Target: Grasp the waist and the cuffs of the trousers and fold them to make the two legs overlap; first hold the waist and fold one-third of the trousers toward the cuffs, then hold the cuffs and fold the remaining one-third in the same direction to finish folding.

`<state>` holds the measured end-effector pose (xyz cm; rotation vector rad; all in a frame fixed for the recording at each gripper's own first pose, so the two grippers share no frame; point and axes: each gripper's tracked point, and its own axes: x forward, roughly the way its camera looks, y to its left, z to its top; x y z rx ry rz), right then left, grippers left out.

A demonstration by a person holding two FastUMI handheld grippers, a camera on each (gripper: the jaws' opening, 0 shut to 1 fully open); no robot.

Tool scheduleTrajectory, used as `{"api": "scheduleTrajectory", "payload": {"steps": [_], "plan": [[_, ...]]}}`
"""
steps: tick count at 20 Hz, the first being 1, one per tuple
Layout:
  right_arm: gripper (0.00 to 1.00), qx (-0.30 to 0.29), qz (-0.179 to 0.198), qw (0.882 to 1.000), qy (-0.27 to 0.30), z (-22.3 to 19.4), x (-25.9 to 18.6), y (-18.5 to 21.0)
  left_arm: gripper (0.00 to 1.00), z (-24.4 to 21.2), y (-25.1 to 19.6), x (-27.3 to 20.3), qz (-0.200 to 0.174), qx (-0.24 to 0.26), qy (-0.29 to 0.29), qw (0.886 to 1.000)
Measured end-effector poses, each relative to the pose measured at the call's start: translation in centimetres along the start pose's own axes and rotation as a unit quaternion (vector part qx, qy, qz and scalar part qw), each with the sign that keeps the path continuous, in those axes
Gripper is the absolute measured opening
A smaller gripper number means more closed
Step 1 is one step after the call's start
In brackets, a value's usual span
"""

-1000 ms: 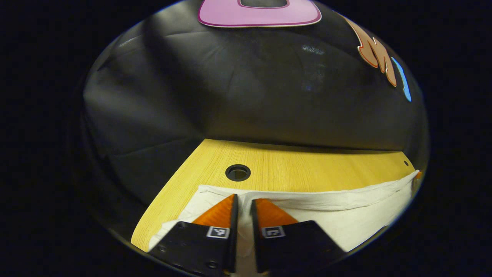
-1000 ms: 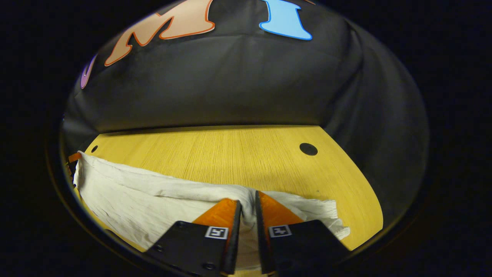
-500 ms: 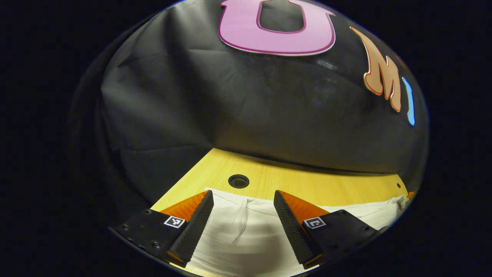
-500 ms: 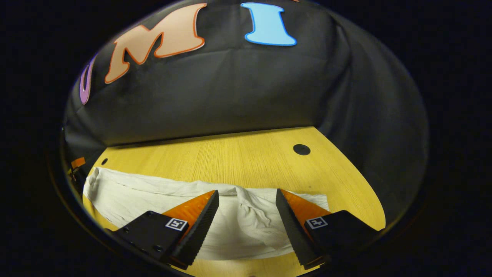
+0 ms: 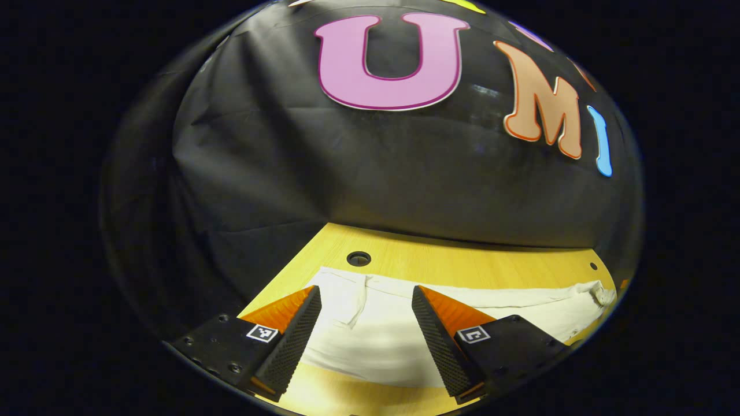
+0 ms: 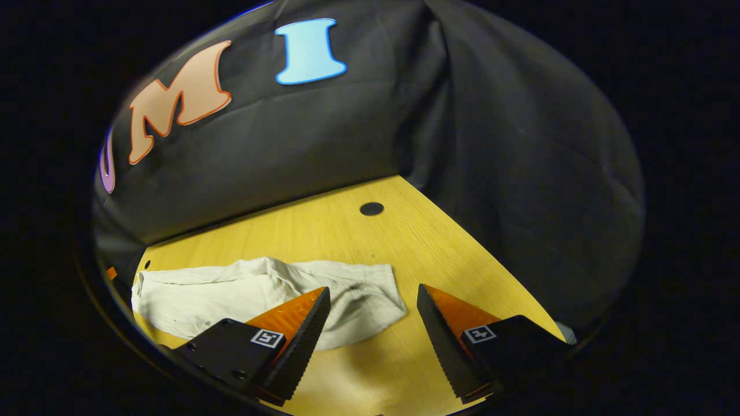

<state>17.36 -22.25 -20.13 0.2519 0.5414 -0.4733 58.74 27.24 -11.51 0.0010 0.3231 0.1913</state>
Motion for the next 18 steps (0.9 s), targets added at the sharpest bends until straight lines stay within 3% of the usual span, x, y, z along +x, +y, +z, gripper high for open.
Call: {"api": "scheduleTrajectory", "payload": {"steps": [2,5,7,8,10,11,13,14,15,17,18], "plan": [[0.93,0.019,0.003,1.0,0.022,-1.8,0.7,-1.4,0.96,0.1,-0.7,-0.5,0.003,0.01,0.0,1.0],[0.97,0.042,0.02,0.998,0.043,-3.5,2.0,-1.7,0.95,0.5,-2.9,-1.1,0.002,0.02,-0.008,1.0],[0.92,0.055,0.036,0.997,0.05,-4.1,2.7,-1.3,0.95,-1.0,-0.5,-0.7,-0.004,0.019,-0.006,1.0],[0.97,0.06,0.042,0.996,0.053,-4.2,3.2,-1.0,0.95,-1.0,-0.3,-0.6,-0.004,0.022,-0.005,1.0],[0.92,0.07,0.053,0.995,0.057,-4.3,4.0,-0.4,0.95,-1.2,-0.4,-0.3,-0.005,0.029,-0.007,1.0],[0.97,0.076,0.058,0.994,0.058,-4.3,4.4,-0.1,0.95,-1.1,-0.5,-0.4,-0.004,0.034,-0.009,0.999],[0.97,0.086,0.066,0.992,0.057,-4.3,5.0,0.5,0.95,-1.8,-0.4,-0.3,-0.005,0.034,-0.009,0.999],[0.87,0.091,0.071,0.992,0.058,-4.3,5.2,0.7,0.95,-1.8,-0.2,-0.3,-0.006,0.032,-0.008,0.999],[0.86,0.094,0.073,0.991,0.062,-4.4,5.3,0.9,0.95,-1.8,-0.1,-0.2,-0.006,0.03,-0.008,0.999],[0.75,0.09,0.058,0.992,0.063,-4.8,6.0,0.3,0.95,-1.7,0.3,-0.2,-0.004,0.026,-0.009,1.0],[0.61,0.095,0.054,0.992,0.061,-4.7,6.1,0.0,0.95,-2.0,0.4,-0.1,-0.004,0.025,-0.009,1.0]]}}
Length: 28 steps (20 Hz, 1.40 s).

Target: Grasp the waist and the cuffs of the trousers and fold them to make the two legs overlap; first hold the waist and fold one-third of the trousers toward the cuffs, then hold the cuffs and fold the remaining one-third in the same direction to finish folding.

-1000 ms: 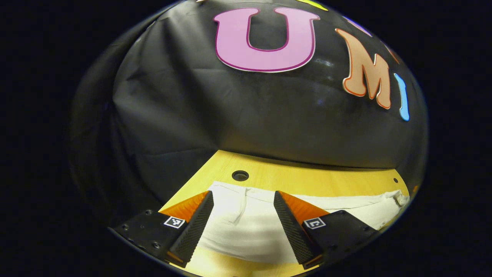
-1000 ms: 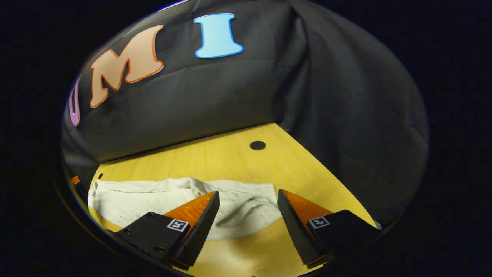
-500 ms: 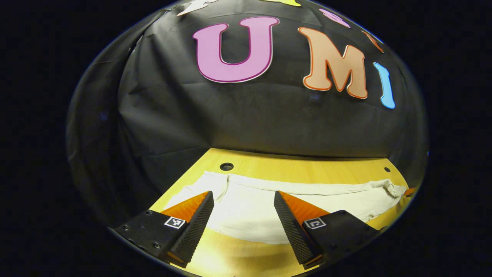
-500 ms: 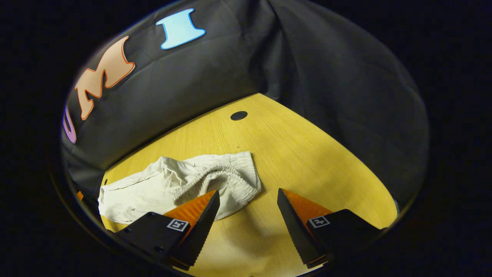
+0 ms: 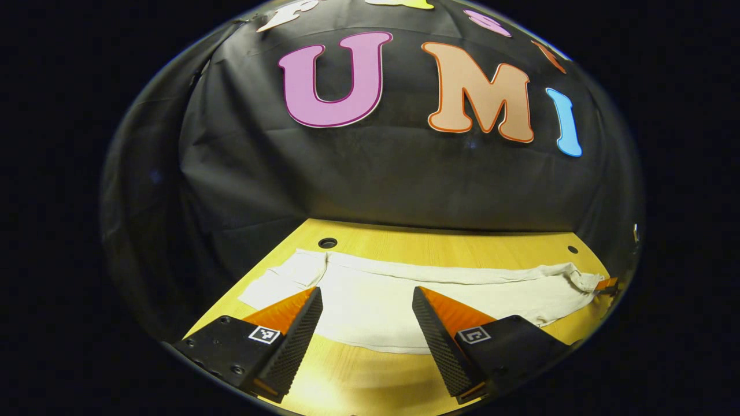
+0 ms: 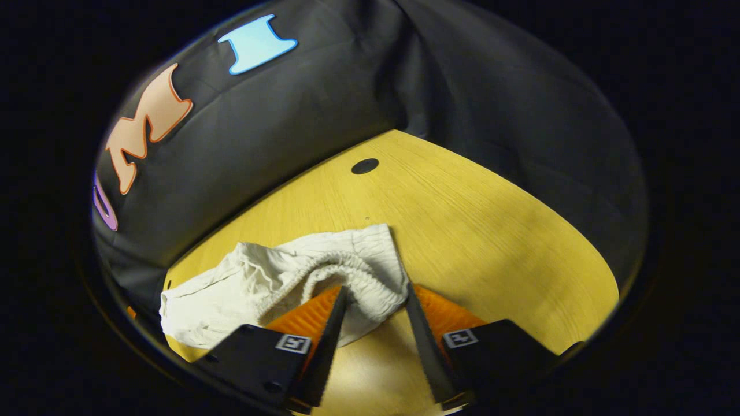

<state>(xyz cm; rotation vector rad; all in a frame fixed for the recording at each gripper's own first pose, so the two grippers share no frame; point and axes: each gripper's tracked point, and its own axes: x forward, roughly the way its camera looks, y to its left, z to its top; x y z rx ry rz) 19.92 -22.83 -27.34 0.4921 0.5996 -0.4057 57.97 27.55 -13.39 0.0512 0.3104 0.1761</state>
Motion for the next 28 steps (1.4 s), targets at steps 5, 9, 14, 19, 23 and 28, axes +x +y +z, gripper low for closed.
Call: {"api": "scheduleTrajectory", "payload": {"steps": [5,9,14,19,23,28], "plan": [[0.29,0.021,0.011,1.0,-0.019,1.4,-1.0,1.0,0.95,-0.1,0.0,0.2,0.007,-0.006,-0.003,1.0],[0.16,-0.012,0.009,0.999,-0.045,2.5,-2.3,2.6,0.95,-0.4,0.4,0.3,0.007,-0.007,-0.003,1.0],[0.16,-0.041,0.029,0.995,-0.089,4.9,-6.0,6.8,0.95,-0.4,0.6,0.7,-0.001,-0.02,-0.001,1.0],[0.16,-0.086,0.057,0.985,-0.139,6.8,-10.1,14.1,0.95,-0.7,1.1,0.8,-0.006,-0.027,-0.001,1.0],[0.16,-0.127,0.091,0.974,-0.162,6.2,-12.6,22.0,0.95,-0.4,2.1,0.7,-0.007,-0.038,-0.003,0.999],[0.16,-0.181,0.146,0.959,-0.161,2.0,-14.2,32.2,0.95,-0.7,2.5,0.7,-0.005,-0.04,-0.007,0.999]]}}
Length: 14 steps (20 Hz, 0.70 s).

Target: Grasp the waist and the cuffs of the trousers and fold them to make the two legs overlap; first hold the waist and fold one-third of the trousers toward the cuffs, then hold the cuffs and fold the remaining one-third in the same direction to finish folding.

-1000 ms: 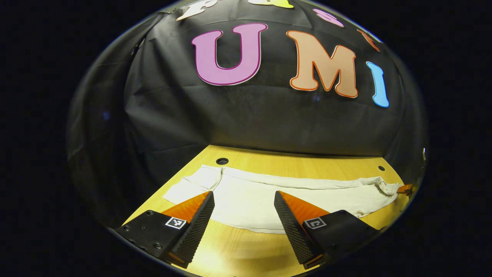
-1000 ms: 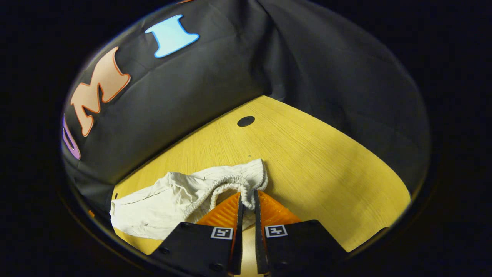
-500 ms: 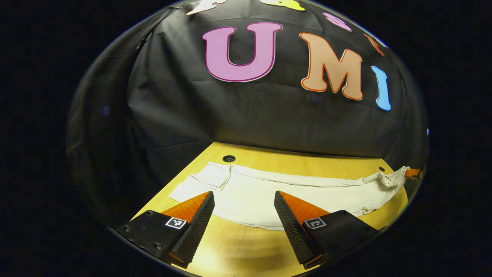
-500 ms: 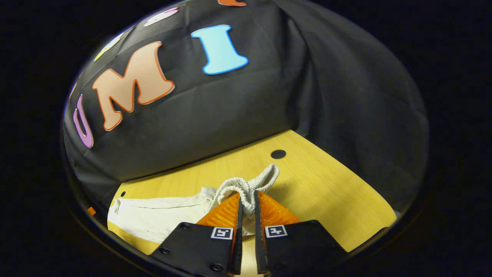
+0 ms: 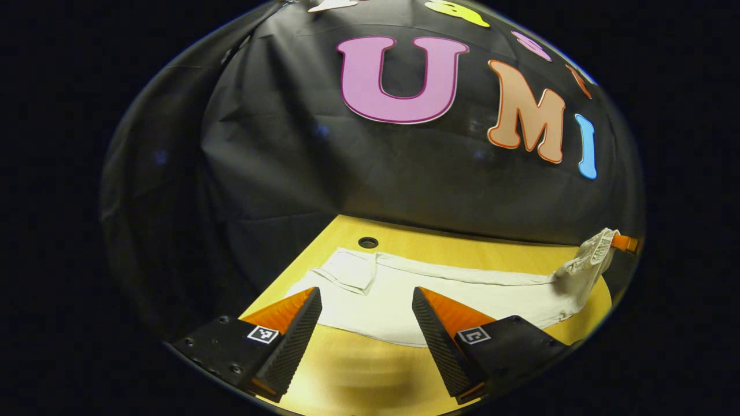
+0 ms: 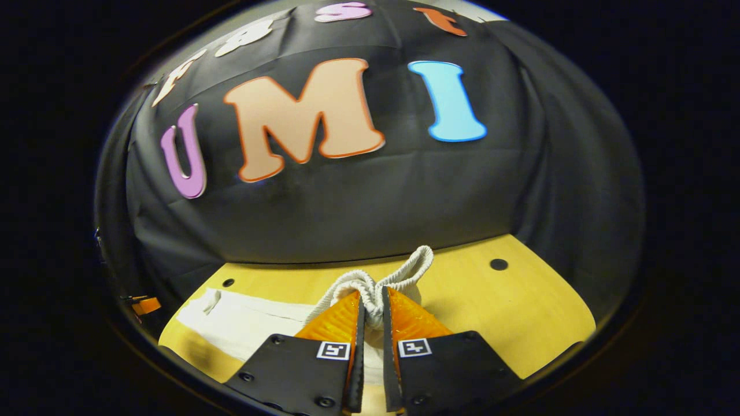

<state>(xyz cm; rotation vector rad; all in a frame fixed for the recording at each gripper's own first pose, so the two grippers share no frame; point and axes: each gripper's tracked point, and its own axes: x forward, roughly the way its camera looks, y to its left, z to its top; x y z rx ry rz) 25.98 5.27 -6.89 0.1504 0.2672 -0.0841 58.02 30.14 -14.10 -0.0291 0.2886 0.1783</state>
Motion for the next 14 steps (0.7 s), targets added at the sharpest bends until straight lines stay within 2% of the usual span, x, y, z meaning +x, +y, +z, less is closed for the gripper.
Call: {"api": "scheduleTrajectory", "payload": {"steps": [5,11,12,14], "plan": [[0.16,-0.03,0.046,0.998,0.024,-3.8,1.6,8.2,0.95,0.4,-0.3,-0.1,0.002,-0.006,0.012,1.0],[0.16,-0.058,0.074,0.993,0.069,-9.7,3.8,13.2,0.95,1.0,0.5,0.2,0.004,-0.024,0.018,1.0],[0.11,-0.068,0.078,0.992,0.076,-10.6,4.1,13.7,0.95,1.2,0.6,0.2,0.003,-0.025,0.019,1.0],[0.23,-0.073,0.089,0.989,0.092,-12.3,3.7,14.5,0.95,0.7,0.7,0.3,0.003,-0.026,0.02,0.999]]}}
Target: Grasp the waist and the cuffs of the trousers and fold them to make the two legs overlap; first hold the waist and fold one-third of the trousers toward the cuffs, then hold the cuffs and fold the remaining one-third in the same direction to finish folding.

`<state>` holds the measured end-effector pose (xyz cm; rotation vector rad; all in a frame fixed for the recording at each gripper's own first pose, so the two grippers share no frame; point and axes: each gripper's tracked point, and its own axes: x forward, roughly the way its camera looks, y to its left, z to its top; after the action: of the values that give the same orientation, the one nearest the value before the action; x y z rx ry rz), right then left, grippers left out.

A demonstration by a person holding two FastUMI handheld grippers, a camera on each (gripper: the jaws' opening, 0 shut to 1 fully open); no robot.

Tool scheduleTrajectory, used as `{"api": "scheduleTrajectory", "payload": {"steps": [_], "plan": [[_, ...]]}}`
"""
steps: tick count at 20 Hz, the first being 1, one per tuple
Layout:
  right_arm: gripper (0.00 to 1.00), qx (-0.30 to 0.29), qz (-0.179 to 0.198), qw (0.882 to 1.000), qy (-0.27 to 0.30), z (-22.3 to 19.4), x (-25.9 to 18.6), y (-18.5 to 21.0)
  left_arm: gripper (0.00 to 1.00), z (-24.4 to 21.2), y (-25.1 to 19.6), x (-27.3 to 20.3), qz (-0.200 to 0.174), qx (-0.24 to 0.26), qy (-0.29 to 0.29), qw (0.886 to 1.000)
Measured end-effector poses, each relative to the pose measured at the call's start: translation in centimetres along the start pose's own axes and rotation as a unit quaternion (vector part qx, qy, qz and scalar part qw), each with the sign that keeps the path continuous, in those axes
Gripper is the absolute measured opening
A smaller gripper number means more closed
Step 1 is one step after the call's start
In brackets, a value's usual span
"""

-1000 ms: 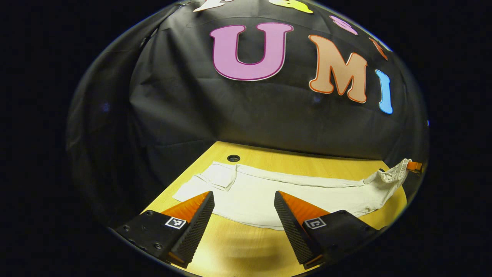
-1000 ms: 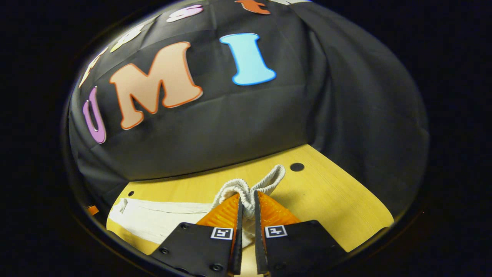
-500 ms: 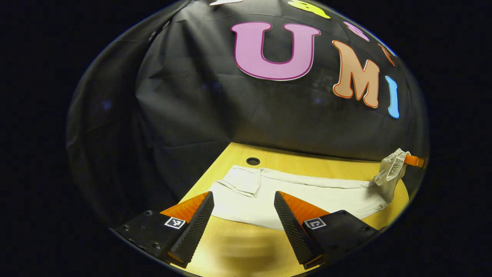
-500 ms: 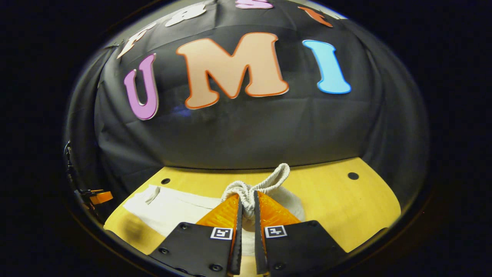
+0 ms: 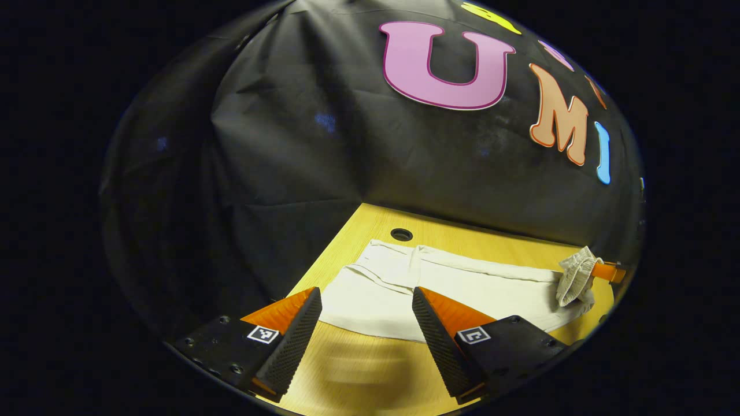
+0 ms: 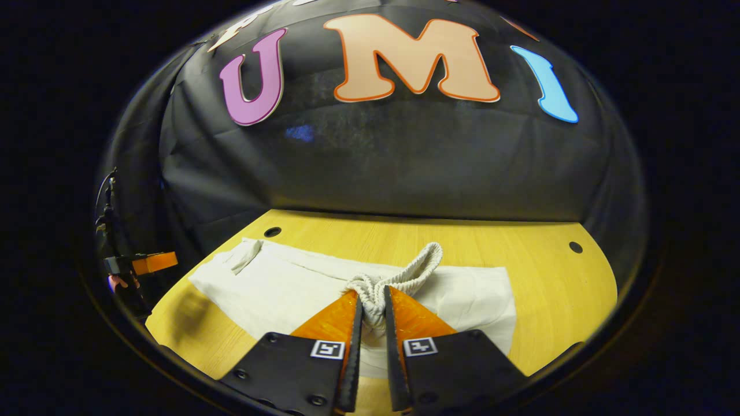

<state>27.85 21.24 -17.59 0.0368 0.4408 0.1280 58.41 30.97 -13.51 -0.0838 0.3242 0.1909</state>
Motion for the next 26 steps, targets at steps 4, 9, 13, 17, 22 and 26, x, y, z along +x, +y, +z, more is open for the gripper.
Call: {"api": "scheduleTrajectory", "payload": {"steps": [4,9,13,17,22,26], "plan": [[0.64,-0.024,-0.009,0.999,0.026,-1.6,0.1,-0.6,0.96,-0.3,0.0,-0.1,0.0,-0.003,0.012,1.0],[0.98,-0.026,-0.039,0.999,0.021,-1.5,-1.4,-2.8,0.95,-0.4,-0.1,-0.3,0.003,0.008,0.041,0.999],[0.98,-0.024,-0.068,0.997,0.024,-1.8,-2.2,-4.8,0.96,-1.6,0.2,-0.1,0.006,0.027,0.063,0.998],[0.95,-0.028,-0.092,0.995,0.02,-1.4,-3.3,-6.7,0.96,-3.0,0.7,-0.1,0.008,0.035,0.098,0.994],[0.97,-0.022,-0.111,0.993,0.019,-1.1,-4.4,-8.4,0.96,-3.4,0.7,0.1,0.014,0.052,0.111,0.992],[0.98,-0.006,-0.117,0.993,0.017,-1.1,-5.1,-8.7,0.93,-3.6,1.3,-0.2,0.003,0.066,0.121,0.99]]}}
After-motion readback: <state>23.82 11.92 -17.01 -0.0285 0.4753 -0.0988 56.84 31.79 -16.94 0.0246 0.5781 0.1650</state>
